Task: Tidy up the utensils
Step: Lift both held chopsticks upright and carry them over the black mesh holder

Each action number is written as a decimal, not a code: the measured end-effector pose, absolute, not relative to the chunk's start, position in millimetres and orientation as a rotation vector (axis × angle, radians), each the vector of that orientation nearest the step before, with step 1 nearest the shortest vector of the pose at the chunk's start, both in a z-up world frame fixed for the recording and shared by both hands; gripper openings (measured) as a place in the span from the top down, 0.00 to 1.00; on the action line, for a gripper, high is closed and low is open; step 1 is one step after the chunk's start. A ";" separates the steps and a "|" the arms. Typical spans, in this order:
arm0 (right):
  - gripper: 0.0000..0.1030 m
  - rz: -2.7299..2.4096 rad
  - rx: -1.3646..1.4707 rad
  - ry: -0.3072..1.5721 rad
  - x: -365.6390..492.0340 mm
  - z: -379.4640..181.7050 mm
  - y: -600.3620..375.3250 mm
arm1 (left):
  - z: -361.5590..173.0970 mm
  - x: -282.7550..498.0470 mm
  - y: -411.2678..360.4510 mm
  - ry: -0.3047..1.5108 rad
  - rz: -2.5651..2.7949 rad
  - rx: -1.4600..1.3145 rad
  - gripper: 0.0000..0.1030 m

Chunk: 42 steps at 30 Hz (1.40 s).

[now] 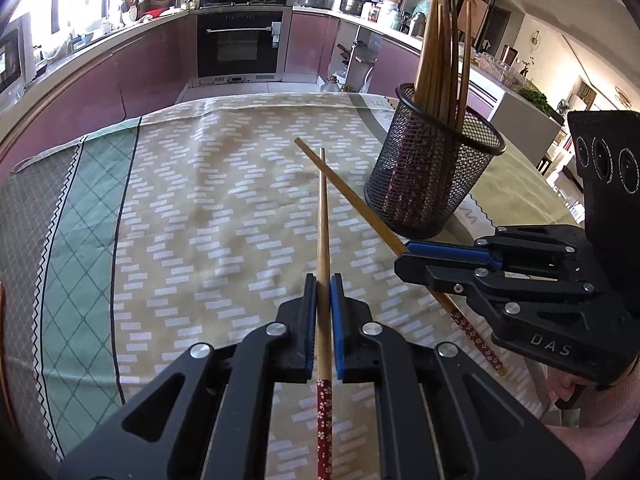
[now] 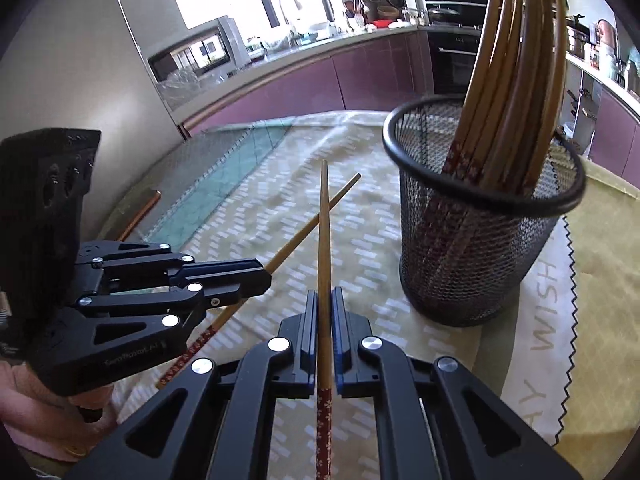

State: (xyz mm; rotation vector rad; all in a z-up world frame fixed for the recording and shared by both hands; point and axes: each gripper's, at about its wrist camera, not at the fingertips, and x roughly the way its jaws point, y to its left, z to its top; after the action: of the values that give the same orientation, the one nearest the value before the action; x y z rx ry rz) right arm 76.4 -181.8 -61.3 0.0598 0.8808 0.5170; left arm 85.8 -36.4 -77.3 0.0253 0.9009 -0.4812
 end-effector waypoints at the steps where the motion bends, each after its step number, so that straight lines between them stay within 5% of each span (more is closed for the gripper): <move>1: 0.94 0.524 0.066 0.867 74.0 -57.6 -183.6 | -74.4 84.5 -34.3 0.898 -0.488 0.014 0.93; 42: 0.94 0.564 0.203 0.664 33.1 -1.1 -227.1 | -14.5 59.9 -27.8 0.764 -0.650 -0.134 0.93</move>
State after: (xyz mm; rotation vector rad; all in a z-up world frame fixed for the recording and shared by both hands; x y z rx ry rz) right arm 33.1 -227.1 -1.1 0.2032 0.6637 0.5639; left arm 59.9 -27.8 -14.5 -0.1336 0.7645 -0.6499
